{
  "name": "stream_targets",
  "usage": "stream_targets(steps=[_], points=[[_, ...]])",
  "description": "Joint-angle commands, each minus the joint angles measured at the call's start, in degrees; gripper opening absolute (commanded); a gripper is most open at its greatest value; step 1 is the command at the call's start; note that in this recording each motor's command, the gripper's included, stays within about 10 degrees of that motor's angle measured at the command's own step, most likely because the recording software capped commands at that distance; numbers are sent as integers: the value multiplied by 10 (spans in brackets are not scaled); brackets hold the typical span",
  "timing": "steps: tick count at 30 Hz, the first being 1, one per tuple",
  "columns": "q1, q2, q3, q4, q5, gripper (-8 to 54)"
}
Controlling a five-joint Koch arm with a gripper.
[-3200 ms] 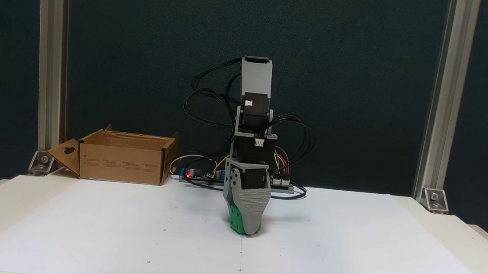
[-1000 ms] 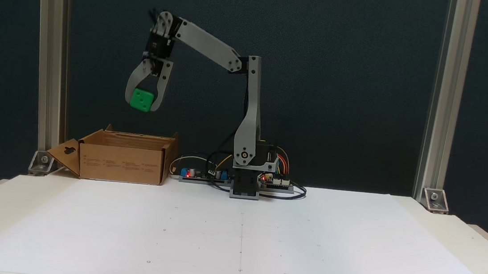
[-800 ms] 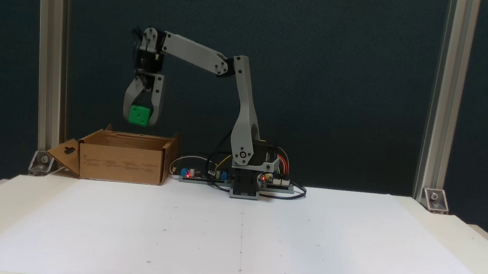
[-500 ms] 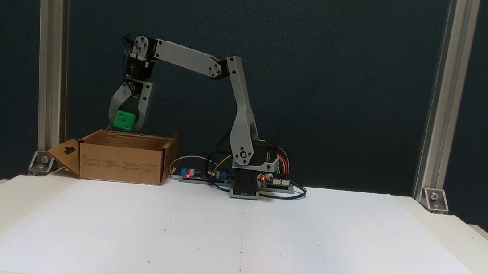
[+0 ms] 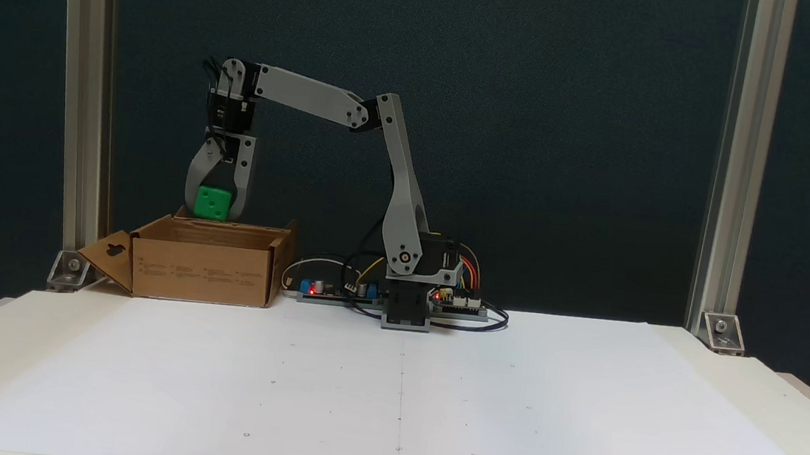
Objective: Grasp a green dice and put it in the bin.
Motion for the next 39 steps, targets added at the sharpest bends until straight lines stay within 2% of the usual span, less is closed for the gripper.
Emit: stream_targets(steps=[1,2,4,6,11,14,23,28,31,35,39], points=[[-6,7,-30,29,-37,175],[-6,7,-30,29,-37,187],[-5,7,-30,32,-35,307],[-4,7,-30,33,-26,371],[-6,8,-30,30,-17,377],[-18,29,-30,14,15,406],[-153,176,-34,-149,145,413],[-380,235,-34,-218,201,436],[-468,236,-34,-218,201,443],[-674,238,-34,-218,194,443],[-754,239,-34,-218,194,443]])
